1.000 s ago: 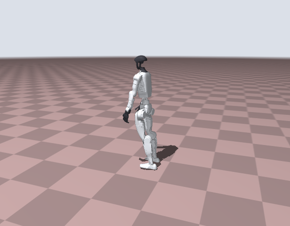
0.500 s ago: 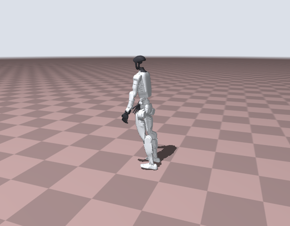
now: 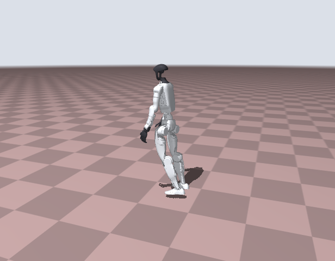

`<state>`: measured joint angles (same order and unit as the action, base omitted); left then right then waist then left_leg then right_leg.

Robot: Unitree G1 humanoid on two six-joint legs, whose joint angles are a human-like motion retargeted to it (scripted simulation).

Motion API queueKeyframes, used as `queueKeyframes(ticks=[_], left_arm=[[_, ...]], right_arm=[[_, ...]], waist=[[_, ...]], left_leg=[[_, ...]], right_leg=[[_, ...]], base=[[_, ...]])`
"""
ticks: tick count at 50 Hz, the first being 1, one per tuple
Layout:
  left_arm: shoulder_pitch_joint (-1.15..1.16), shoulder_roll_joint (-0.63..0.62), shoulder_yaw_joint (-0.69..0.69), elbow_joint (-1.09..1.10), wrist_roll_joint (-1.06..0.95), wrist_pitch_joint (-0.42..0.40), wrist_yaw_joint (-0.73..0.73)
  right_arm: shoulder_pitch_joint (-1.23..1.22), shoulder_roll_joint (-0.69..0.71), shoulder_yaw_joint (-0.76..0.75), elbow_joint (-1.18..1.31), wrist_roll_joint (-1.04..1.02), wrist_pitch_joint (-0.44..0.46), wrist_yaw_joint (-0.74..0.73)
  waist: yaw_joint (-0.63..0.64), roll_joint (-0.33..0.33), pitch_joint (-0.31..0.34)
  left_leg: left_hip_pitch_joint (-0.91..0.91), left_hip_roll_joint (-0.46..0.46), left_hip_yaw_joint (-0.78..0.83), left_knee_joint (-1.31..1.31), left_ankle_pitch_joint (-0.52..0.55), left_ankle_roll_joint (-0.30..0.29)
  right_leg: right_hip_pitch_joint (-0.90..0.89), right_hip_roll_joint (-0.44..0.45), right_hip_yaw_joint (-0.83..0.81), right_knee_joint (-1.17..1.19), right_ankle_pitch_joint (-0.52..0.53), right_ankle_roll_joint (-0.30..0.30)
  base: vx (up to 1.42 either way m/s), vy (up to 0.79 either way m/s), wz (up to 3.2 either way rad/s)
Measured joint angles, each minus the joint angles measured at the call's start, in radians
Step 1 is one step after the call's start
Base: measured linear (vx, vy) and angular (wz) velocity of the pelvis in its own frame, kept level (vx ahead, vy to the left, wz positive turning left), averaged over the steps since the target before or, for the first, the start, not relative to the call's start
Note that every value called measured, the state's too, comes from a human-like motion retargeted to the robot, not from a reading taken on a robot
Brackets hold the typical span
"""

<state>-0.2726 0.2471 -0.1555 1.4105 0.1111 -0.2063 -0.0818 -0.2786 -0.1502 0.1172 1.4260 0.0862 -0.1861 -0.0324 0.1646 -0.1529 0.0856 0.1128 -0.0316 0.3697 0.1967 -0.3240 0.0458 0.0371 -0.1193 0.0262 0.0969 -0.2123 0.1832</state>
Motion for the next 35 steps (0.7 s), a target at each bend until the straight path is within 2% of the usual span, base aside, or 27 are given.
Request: queueKeyframes(ticks=[7, 10, 15, 19, 22, 25, 28, 32, 35], left_arm=[[0.075, 0.022, 0.04, -0.055, 0.075, 0.062, -0.083], [0.118, 0.021, 0.048, -0.066, 0.07, 0.06, -0.11], [0.175, 0.019, 0.057, -0.031, 0.074, 0.062, -0.113], [0.207, 0.019, 0.065, 0.02, 0.031, 0.031, -0.064], [0.234, 0.015, 0.077, 0.059, -0.006, -0.015, -0.029], [0.272, 0.012, 0.079, 0.078, -0.067, -0.054, -0.019], [0.318, 0.015, 0.069, 0.081, -0.09, -0.067, -0.022], [0.301, 0.033, 0.057, 0.117, -0.08, -0.065, -0.045], [0.253, 0.046, 0.032, 0.162, -0.068, -0.054, -0.071]], right_arm=[[-0.007, -0.003, 0.047, 0.017, -0.017, 0.064, 0.062], [-0.014, -0.014, 0.047, 0.034, -0.045, 0.071, 0.079], [-0.041, -0.034, 0.039, 0.052, -0.072, 0.071, 0.088], [-0.066, -0.047, 0.032, 0.029, -0.058, 0.032, 0.049], [-0.074, -0.054, 0.033, -0.003, -0.031, -0.015, 0.009], [-0.069, -0.057, 0.029, -0.029, -0.045, -0.043, -0.026], [-0.043, -0.051, 0.031, -0.049, -0.069, -0.048, -0.041], [-0.029, -0.027, 0.026, -0.063, -0.074, -0.047, -0.034], [-0.004, -0.009, 0.014, -0.076, -0.064, -0.045, -0.01]], waist=[[0.059, -0.046, 0.056], [0.084, -0.043, 0.068], [0.136, -0.038, 0.106], [0.17, 0.007, 0.145], [0.175, 0.054, 0.169], [0.167, 0.069, 0.173], [0.165, 0.059, 0.15], [0.155, 0.048, 0.114], [0.138, 0.046, 0.084]], left_leg=[[-0.229, 0.075, 0.05, 0.543, -0.022, 0.044], [-0.322, 0.086, 0.041, 0.64, -0.034, 0.052], [-0.344, 0.044, 0.073, 0.381, 0.014, 0.038], [-0.281, 0.027, 0.116, -0.029, 0.167, 0.015], [-0.258, 0.039, 0.121, -0.257, 0.261, -0.025], [-0.301, 0.059, 0.142, -0.284, 0.237, -0.074], [-0.303, 0.06, 0.191, -0.284, 0.222, -0.11], [-0.255, 0.059, 0.214, -0.284, 0.249, -0.114], [-0.198, 0.059, 0.192, -0.284, 0.223, -0.101]], right_leg=[[0.025, -0.033, 0.044, 0.044, -0.012, -0.019], [0.028, -0.033, 0.057, 0.056, -0.007, -0.023], [0.04, -0.045, 0.086, 0.078, 0.02, -0.012], [0.081, -0.012, 0.106, 0.082, 0.039, 0.001], [0.139, 0.025, 0.11, 0.065, 0.042, 0.01], [0.192, 0.028, 0.11, 0.041, 0.043, 0.023], [0.223, 0.019, 0.122, 0.042, 0.053, 0.032], [0.221, 0.032, 0.14, 0.143, 0.112, 0.034], [0.167, 0.057, 0.138, 0.341, 0.21, 0.039]], base=[[0.16, -0.1, -0.26], [0.19, -0.01, -0.2], [0.24, 0.04, -0.3], [0.3, 0.1, -0.37], [0.37, 0.14, -0.23], [0.44, 0.17, -0.07], [0.52, 0.19, -0.12], [0.6, 0.21, -0.06], [0.62, 0.24, 0.13]])
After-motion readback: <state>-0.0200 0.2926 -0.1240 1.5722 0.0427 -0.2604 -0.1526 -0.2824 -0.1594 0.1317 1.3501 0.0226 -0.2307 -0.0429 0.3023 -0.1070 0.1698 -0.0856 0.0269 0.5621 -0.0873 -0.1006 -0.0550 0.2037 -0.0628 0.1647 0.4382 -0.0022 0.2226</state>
